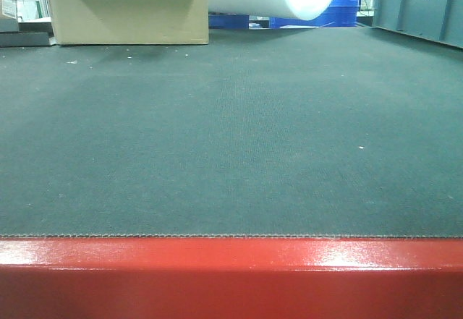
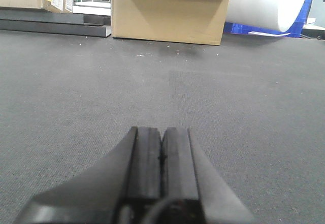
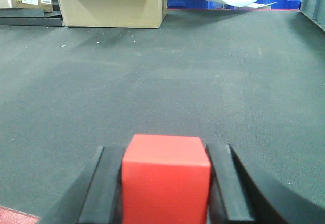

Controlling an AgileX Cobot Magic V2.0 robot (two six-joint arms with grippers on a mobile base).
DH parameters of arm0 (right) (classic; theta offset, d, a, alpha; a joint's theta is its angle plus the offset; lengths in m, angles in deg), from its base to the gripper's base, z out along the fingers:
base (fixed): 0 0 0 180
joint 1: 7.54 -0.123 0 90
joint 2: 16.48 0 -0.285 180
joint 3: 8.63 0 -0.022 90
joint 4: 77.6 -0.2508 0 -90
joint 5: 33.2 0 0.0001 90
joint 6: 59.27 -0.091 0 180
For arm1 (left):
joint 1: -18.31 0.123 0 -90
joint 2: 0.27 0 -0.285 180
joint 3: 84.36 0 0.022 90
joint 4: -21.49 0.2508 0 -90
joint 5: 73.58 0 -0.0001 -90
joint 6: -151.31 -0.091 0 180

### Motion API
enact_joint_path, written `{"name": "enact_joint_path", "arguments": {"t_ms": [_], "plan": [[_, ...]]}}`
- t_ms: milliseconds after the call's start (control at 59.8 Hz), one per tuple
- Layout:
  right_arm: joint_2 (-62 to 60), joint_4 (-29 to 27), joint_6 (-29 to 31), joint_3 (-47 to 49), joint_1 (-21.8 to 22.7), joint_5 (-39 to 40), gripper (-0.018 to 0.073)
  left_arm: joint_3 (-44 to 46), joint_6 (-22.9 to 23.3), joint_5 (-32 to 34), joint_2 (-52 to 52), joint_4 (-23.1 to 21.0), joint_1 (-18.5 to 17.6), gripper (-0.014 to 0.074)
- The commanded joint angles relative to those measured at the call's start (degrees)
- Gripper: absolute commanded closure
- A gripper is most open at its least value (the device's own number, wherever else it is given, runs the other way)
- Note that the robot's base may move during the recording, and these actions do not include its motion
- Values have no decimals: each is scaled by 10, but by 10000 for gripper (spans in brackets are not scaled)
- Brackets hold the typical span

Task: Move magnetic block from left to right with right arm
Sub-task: 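Position the held cube above the second table's carpet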

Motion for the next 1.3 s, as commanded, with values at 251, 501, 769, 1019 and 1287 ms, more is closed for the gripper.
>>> {"name": "enact_joint_path", "arguments": {"t_ms": [251,501,769,1019,1287], "plan": [[12,9,5,16,2,55,326,-5,2,51,-8,0,-1,713],[150,-76,84,72,2,51,326,-5,2,51,-8,0,-1,713],[407,-205,220,218,2,3,326,-5,2,51,-8,0,-1,713],[590,-228,262,366,-22,-84,323,-5,2,51,-8,0,-1,713],[761,-225,262,500,-113,-133,323,-5,2,51,-8,0,-1,713]]}}
